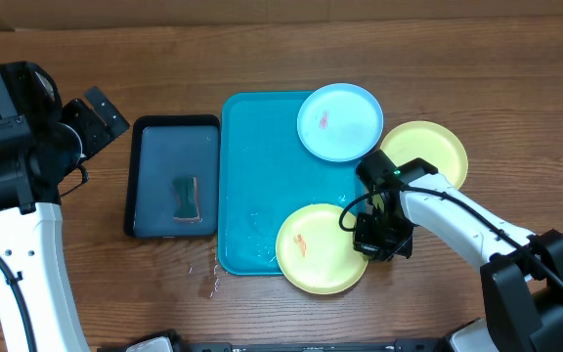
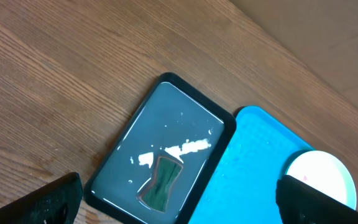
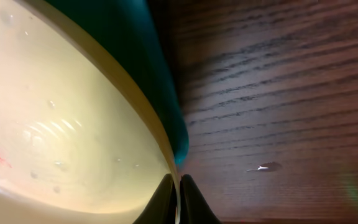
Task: Clean dirty plates on tray and stack at the side
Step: 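Grasp the yellow plate rim and drag it toward the tray center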
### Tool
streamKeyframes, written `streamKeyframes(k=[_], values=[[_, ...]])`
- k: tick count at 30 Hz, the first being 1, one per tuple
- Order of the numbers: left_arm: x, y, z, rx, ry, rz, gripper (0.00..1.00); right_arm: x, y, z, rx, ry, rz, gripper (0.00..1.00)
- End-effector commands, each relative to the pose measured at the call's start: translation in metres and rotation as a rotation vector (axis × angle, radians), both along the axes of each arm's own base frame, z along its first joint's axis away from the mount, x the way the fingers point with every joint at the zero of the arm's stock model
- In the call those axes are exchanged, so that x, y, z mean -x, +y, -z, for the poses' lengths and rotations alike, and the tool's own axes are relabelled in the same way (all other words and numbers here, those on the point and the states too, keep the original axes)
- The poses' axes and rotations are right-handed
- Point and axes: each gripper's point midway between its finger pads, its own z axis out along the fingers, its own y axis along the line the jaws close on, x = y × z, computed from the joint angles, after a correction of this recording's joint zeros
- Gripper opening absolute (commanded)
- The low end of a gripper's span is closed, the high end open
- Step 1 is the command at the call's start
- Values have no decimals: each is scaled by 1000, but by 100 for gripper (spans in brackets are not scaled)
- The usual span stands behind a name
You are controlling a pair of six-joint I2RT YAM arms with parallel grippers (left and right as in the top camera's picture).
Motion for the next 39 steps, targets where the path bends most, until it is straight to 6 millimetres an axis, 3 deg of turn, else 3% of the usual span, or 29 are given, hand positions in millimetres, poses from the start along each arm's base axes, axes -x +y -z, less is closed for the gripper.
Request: streamKeyframes(k=[1,10,17,21,32,37,39], values=[[-2,0,0,9,-1,-6,100,-7,6,0,-18,-37,1,4],[-2,0,0,9,-1,-6,100,-72,39,-2,-155,-310,1,4],[-2,0,0,9,-1,-6,100,-99,51,-8,-197,-412,67,4],[-2,0,0,9,-1,-6,100,-107,52,-9,-197,-438,94,4],[-2,0,0,9,-1,-6,100,-100,67,-7,-189,-443,70,5],[-2,0,0,9,-1,-6,100,-100,65,-5,-149,-465,59,36],[-2,0,0,9,-1,-6,100,-101,64,-5,-146,-471,56,43]])
